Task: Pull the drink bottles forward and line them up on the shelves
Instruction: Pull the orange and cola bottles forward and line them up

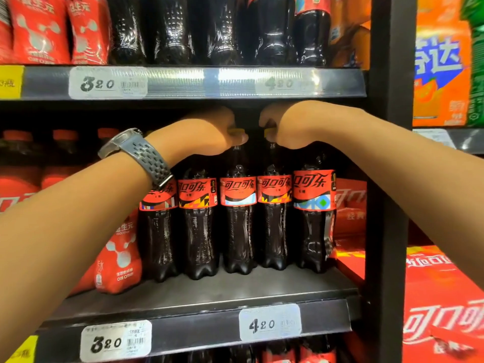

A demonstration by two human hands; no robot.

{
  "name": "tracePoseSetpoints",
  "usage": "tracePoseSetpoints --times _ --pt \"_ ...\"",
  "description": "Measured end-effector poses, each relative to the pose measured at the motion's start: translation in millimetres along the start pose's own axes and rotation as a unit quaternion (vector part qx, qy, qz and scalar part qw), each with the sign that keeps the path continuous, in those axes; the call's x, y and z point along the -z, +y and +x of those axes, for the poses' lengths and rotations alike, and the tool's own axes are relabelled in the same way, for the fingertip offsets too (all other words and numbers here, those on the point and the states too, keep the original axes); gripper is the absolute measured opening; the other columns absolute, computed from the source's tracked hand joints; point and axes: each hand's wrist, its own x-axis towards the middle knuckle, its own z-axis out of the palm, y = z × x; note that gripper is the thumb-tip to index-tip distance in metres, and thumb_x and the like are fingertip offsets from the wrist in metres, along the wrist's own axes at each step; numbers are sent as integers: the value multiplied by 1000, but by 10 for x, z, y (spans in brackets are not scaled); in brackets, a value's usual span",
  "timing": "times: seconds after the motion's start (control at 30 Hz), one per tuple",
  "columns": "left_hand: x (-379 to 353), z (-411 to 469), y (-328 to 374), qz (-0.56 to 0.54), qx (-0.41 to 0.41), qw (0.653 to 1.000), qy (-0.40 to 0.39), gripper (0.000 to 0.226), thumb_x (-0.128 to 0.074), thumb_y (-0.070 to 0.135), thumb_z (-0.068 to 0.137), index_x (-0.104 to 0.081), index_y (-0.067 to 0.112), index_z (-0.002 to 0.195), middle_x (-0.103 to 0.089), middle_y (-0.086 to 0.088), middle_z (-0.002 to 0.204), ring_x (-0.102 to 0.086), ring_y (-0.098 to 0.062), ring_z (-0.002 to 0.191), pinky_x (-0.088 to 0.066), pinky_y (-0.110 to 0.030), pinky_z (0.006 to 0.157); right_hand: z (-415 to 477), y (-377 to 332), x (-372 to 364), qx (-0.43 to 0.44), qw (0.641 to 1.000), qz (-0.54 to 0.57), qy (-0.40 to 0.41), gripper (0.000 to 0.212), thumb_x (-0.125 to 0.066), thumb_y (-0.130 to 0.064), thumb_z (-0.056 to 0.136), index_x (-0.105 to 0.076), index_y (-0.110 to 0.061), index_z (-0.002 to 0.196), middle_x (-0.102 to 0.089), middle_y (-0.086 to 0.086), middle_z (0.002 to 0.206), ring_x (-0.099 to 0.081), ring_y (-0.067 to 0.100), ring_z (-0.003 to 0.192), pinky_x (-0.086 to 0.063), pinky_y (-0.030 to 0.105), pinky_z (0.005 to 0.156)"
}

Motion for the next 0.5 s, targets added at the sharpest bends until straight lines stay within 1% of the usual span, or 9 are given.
tracePoseSetpoints --times 0.03,0.1,0.17,0.2,0.27,0.33,0.37,0.43,0.5 --pt "11 -7 -15 -5 -5 1000 -1 33 -56 43 91 -60 10 89 -57 -6 77 -51 -21 66 -33 -28 54 -18 25 11 3 1000 -1 6 35 -49 -18 95 -49 -13 130 -59 13 117 -58 34 100 -49 41 90" --pt "31 -25 -43 -15 -20 1000 -8 30 -58 41 90 -62 12 99 -58 -5 83 -54 -22 72 -40 -29 62 -73 94 -1 -8 1000 -19 7 38 -50 -13 92 -48 -14 130 -58 14 116 -58 35 96 -50 39 85" --pt "36 -39 -60 -27 -32 999 -7 28 -60 38 90 -63 15 106 -60 -4 90 -55 -23 78 -44 -30 72 -125 159 -48 -36 998 -44 5 36 -52 -10 88 -50 -12 125 -60 14 110 -59 35 91 -51 38 77" --pt "31 -44 -63 -31 -35 999 -2 27 -60 36 90 -65 16 107 -61 -5 93 -55 -23 80 -44 -30 73 -147 180 -74 -53 997 -56 2 33 -54 -11 88 -51 -11 121 -60 13 106 -59 34 89 -50 37 72" --pt "18 -45 -58 -27 -31 999 4 26 -59 36 90 -66 16 106 -62 -6 95 -57 -25 83 -46 -31 75 -178 206 -110 -88 993 -76 7 20 -55 -16 89 -50 -11 109 -55 8 91 -56 31 81 -42 34 60" --pt "15 -33 -50 -26 -24 999 0 27 -58 37 91 -65 16 106 -63 -7 97 -59 -26 86 -49 -34 79 -191 206 -110 -111 991 -73 30 13 -56 -19 91 -49 -14 100 -47 4 79 -51 28 74 -37 32 58" --pt "12 -33 -49 -27 -23 999 -3 27 -58 37 91 -65 16 106 -63 -8 98 -59 -26 86 -49 -35 79 -190 200 -113 -116 990 -69 38 13 -56 -20 92 -50 -14 102 -48 5 82 -52 29 78 -39 33 62" --pt "8 -36 -54 -27 -25 999 0 27 -58 37 91 -65 16 105 -64 -8 97 -59 -27 85 -49 -35 79 -201 184 -132 -125 989 -59 50 22 -55 -20 94 -52 -12 114 -56 12 103 -55 35 97 -42 38 74" --pt "5 -51 -68 -27 -26 999 10 25 -57 38 91 -65 18 104 -64 -7 97 -59 -27 85 -50 -35 79 -223 164 -155 -136 986 -71 70 28 -53 -20 95 -52 -11 122 -56 12 121 -53 36 111 -40 39 78"
